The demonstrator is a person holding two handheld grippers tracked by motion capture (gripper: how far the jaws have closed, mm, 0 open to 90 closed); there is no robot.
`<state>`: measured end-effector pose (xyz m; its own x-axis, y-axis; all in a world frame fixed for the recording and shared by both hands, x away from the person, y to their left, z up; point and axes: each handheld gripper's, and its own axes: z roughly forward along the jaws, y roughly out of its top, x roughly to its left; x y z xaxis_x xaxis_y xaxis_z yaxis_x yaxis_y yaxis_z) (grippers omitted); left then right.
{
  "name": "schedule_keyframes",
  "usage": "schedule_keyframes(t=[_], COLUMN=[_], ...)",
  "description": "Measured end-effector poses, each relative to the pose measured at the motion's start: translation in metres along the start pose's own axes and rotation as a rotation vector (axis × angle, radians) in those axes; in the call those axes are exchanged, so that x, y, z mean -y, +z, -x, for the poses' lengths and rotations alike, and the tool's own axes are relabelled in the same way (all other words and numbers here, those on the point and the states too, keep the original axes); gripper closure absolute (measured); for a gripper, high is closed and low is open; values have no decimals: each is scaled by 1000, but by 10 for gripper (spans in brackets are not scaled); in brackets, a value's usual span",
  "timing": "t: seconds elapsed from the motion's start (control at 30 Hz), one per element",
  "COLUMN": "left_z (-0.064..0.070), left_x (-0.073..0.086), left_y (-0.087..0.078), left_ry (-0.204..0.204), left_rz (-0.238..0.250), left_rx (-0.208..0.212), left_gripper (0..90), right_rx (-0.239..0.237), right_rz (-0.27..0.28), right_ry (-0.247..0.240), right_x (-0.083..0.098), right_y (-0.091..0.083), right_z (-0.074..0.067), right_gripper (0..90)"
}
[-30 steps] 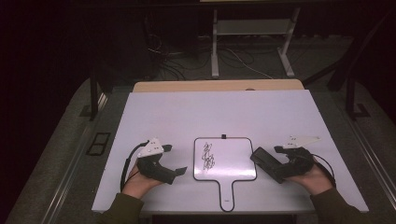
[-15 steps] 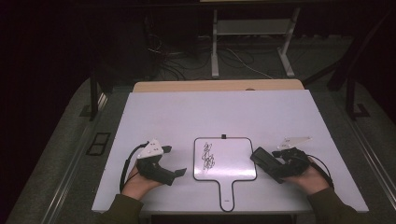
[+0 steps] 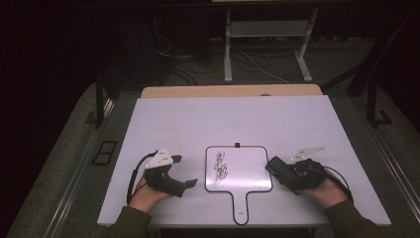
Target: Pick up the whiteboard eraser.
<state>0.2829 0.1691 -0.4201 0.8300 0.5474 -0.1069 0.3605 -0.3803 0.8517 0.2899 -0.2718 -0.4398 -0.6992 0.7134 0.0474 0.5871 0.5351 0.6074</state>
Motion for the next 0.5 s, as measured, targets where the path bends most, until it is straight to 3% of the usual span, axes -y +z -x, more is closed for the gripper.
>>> schedule_keyframes(t=[0.5], left_z=[2], left_x=[1], left_y=[1], left_ry=[1], left_rz=[-6], left_rx=[5], left_gripper=[0], right_rx=[2], right_rz=[-11], right_ry=[11], right_x=[-2], right_y=[-2], right_z=[0], right_gripper=[384])
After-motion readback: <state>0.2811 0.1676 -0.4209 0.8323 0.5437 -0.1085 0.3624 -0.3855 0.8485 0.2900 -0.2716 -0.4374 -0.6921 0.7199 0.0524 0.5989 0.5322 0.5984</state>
